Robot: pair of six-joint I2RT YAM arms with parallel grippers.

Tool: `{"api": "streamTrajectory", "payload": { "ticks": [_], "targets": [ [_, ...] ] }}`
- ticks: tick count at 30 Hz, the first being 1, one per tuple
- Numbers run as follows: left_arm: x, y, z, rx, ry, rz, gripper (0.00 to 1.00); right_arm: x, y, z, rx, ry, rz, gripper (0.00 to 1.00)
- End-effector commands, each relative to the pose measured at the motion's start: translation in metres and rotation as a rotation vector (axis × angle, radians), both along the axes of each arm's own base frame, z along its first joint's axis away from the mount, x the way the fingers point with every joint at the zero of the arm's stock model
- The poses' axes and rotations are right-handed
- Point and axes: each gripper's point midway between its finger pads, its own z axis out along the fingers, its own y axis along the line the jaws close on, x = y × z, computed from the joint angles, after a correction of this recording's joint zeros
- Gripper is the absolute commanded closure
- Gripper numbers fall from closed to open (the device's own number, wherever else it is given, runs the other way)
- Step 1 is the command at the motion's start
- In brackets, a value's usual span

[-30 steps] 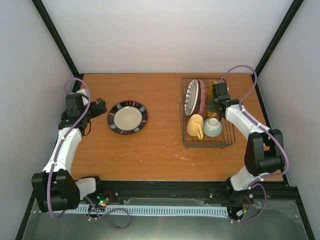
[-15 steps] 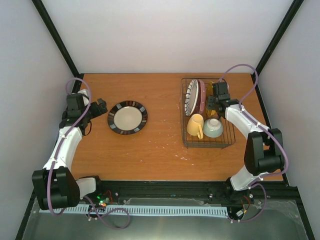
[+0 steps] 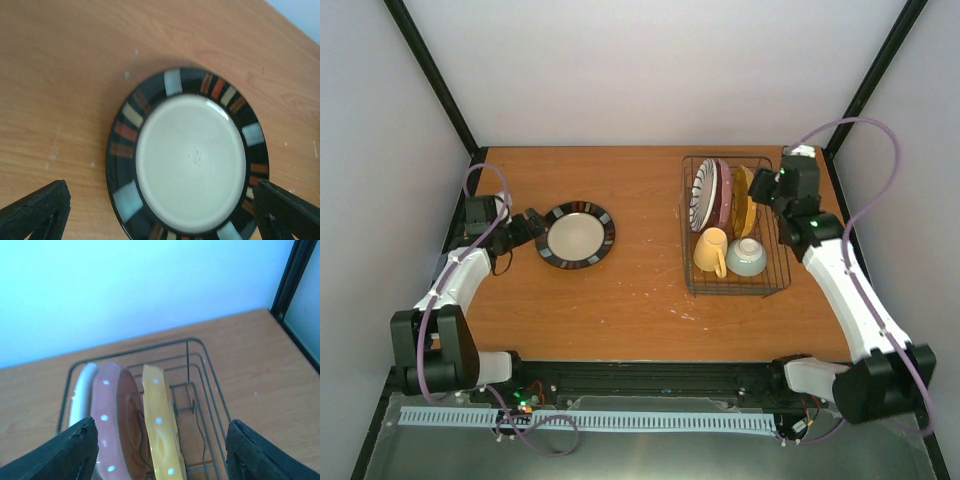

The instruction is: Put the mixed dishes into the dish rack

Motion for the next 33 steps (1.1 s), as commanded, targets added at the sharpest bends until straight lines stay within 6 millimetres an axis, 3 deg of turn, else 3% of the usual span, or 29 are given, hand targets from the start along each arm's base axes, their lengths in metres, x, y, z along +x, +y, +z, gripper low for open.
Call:
{"api": "streamTrajectory", "payload": {
  "ticks": [1, 5, 13, 18, 22, 27, 33],
  "targets": [
    [-0.002, -0.016, -0.002, -0.125, -0.016, -0.038, 0.00, -0.031, -0.007, 0.045, 0.015, -0.110, 0.005, 0.30],
    [-0.008, -0.012, -0.002, -0.143, -0.015, -0.038, 0.00, -0.051, -0.014, 0.063, 0.016, -0.128, -0.015, 0.29],
    [-0.027, 0.019, -0.022, -0.162, 0.077, 0.033, 0.01, -0.070, -0.009, 0.056, 0.068, -0.067, 0.006, 0.29],
    [-0.028, 0.017, -0.036, -0.194, 0.109, 0.025, 0.02, -0.073, -0.004, 0.055, 0.089, -0.056, 0.034, 0.30],
    [-0.021, 0.011, -0.056, -0.261, 0.163, 0.004, 0.11, -0.075, 0.002, 0.058, 0.110, -0.059, 0.063, 0.30],
    [-0.014, 0.005, -0.084, -0.337, 0.214, 0.002, 0.29, -0.072, 0.010, 0.055, 0.131, -0.044, 0.104, 0.30],
    [-0.011, -0.007, -0.101, -0.426, 0.208, -0.031, 0.36, -0.069, 0.014, 0.054, 0.140, -0.046, 0.117, 0.30]
  ]
}}
